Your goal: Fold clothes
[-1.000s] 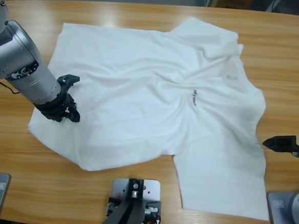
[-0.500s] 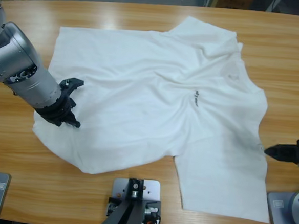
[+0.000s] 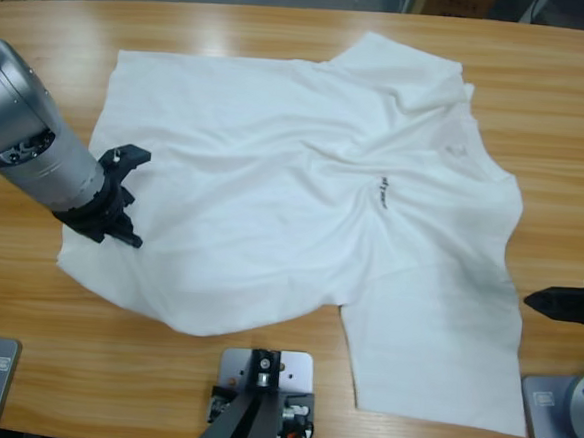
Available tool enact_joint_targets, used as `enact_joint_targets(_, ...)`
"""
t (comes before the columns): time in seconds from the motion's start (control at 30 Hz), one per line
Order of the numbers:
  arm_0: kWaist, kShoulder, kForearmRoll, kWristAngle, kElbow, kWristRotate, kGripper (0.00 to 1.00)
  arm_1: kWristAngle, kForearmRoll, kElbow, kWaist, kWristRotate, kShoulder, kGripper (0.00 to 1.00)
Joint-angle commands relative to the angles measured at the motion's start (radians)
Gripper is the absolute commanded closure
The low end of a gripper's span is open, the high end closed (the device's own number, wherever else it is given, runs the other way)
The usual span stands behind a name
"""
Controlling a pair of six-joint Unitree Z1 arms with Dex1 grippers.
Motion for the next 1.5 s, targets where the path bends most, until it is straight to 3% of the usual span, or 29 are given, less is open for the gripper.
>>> enact_joint_targets(0.03,-0.074,-0.065,0.040,0.012,0.032,-0.016,1.000,0.009,0.049,0.023,0.169,0.179,-0.008,0.947)
enact_joint_targets(0.13,-0.089,-0.063,0.040,0.013,0.034,-0.020,1.000,-0.005,0.008,0.018,0.297,0.286,0.081,0.242)
enact_joint_targets(0.2,-0.089,-0.067,0.040,0.014,0.035,-0.019,1.000,-0.029,0.007,0.007,0.380,0.371,0.133,0.029)
enact_joint_targets(0.33,-0.104,-0.083,0.042,0.011,0.048,-0.019,1.000,-0.116,0.009,-0.042,0.599,0.580,0.270,0.000)
enact_joint_targets(0.43,-0.110,-0.086,0.045,0.012,0.052,-0.014,1.000,-0.149,0.010,-0.070,0.767,0.842,0.357,0.000)
enact_joint_targets(0.63,-0.110,-0.096,0.045,0.010,0.042,-0.006,1.000,-0.214,0.013,-0.074,0.911,1.482,0.329,0.000)
enact_joint_targets(0.73,-0.110,-0.110,0.052,0.008,0.045,-0.005,1.000,-0.246,-0.037,-0.067,0.914,1.662,0.335,0.000)
enact_joint_targets(0.93,-0.110,-0.112,0.063,0.006,0.044,-0.004,1.000,-0.252,-0.291,0.055,1.010,1.866,0.405,0.050)
enact_joint_targets(1.07,-0.110,-0.104,0.063,0.003,0.044,-0.003,1.000,-0.259,-0.406,0.139,1.046,1.924,0.438,0.078)
enact_joint_targets(1.33,-0.124,-0.089,0.063,-0.002,0.042,-0.004,1.000,-0.287,-0.507,0.243,1.048,1.927,0.454,0.181)
enact_joint_targets(1.5,-0.124,-0.079,0.063,-0.001,0.041,-0.004,1.000,-0.315,-0.503,0.267,1.048,1.919,0.438,0.337)
